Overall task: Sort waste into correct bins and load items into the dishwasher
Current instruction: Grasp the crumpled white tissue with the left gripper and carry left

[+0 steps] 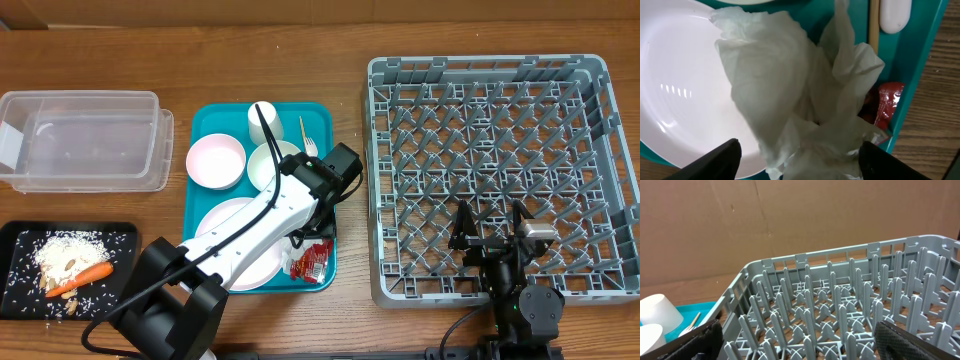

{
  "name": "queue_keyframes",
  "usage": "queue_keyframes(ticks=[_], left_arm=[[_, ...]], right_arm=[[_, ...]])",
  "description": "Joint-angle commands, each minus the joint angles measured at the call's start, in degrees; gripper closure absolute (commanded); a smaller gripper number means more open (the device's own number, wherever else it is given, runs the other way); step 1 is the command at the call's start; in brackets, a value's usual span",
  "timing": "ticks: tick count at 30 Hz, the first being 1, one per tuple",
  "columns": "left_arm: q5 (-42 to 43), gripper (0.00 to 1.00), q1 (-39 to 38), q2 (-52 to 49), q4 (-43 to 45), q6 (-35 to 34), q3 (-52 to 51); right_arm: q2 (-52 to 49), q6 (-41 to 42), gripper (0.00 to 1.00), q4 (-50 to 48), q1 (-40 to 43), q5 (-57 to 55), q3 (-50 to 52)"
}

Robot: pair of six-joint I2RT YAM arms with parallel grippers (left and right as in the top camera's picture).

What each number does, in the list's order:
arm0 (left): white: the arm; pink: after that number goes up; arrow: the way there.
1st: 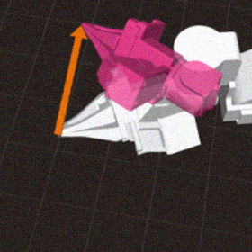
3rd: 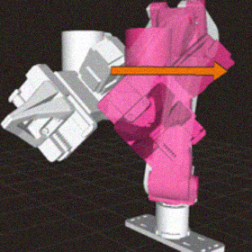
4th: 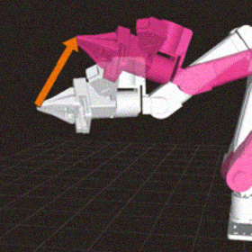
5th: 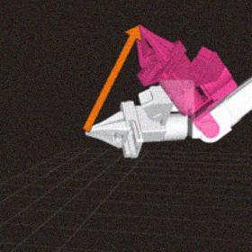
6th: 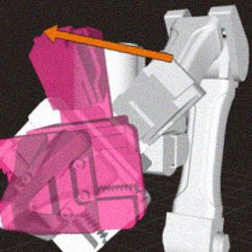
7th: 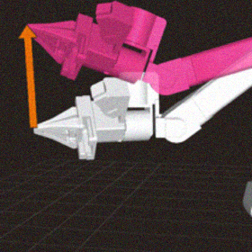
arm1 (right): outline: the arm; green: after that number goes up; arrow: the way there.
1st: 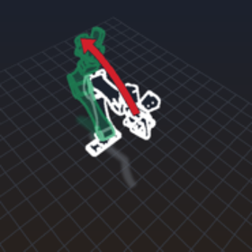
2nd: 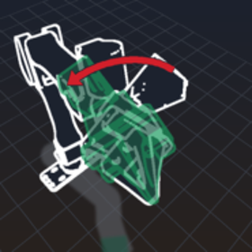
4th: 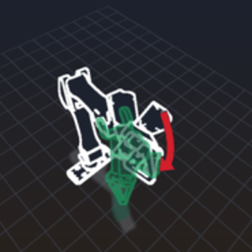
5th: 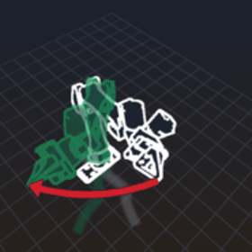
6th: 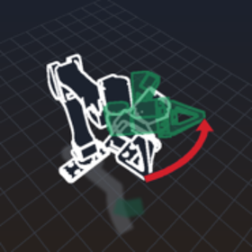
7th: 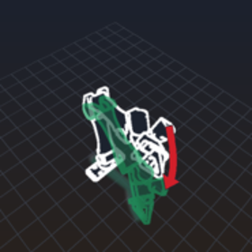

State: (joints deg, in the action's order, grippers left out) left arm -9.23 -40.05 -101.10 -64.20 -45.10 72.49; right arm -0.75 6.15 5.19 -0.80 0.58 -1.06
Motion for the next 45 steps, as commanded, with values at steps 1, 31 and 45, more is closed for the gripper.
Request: queue_keyframes(ticks=[1, 31, 45], left_arm=[[-0.04, 0.34, 0.55, 0.15, 1.05, -0.92, -0.44], [-6.25, 0.96, 8.87, 15.45, -10.56, 5.7, 13.29], [-9.75, 0.94, 52.7, 13.53, 11.74, 8.31, 13.16]], right_arm=[[0.26, -0.15, 0.0, -0.35, 0.22, -0.52, 0.61], [0.26, -0.15, 0.0, -0.35, 0.22, -0.52, 0.61], [0.26, -0.15, 0.0, -0.35, 0.22, -0.52, 0.61]])
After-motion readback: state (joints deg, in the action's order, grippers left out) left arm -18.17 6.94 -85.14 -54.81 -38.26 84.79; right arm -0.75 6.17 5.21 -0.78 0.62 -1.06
